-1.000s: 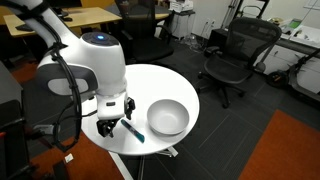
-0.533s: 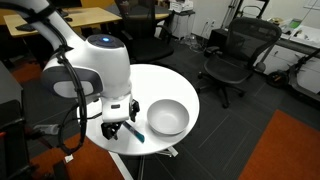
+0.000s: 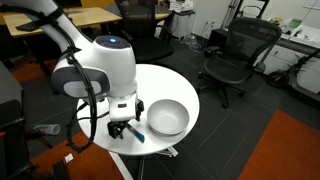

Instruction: Pick the marker and put it in the bowl

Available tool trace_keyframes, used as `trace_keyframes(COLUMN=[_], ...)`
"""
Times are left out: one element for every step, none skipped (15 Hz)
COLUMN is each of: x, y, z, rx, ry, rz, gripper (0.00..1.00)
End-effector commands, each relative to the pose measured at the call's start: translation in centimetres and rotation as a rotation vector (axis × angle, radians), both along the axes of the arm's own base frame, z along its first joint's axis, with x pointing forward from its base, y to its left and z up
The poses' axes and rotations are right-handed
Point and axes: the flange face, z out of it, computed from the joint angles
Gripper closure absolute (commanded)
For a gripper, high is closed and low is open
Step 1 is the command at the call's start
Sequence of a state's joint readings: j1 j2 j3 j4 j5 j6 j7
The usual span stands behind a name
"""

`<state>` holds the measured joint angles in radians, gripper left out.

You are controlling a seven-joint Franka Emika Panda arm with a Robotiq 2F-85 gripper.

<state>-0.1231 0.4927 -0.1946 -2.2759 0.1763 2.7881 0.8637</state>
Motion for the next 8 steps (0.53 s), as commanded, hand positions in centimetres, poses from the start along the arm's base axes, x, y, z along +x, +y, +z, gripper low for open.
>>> trace_keyframes(x=[0.92,1.05,1.16,1.28,1.41,1.55,1.64,1.74], y=[-0.32,-0.36,-0.40,-0.43,-0.45,-0.47,-0.49,-0.52], z=[-0.38,-0.55,-0.71,-0.87,-1.01,-1.17,-1.29,-1.37], rx=[0.010,0.011,0.012,0.013,0.016,0.013,0.011,0.010], ry=[0.010,0.012,0.015,0.015,0.017,0.018,0.021,0.023], rz=[0.013,0.014,0.015,0.016,0.019,0.022,0.025,0.028], gripper=[0.00,0.00,0.00,0.00,0.00,0.25,0.26,0.34])
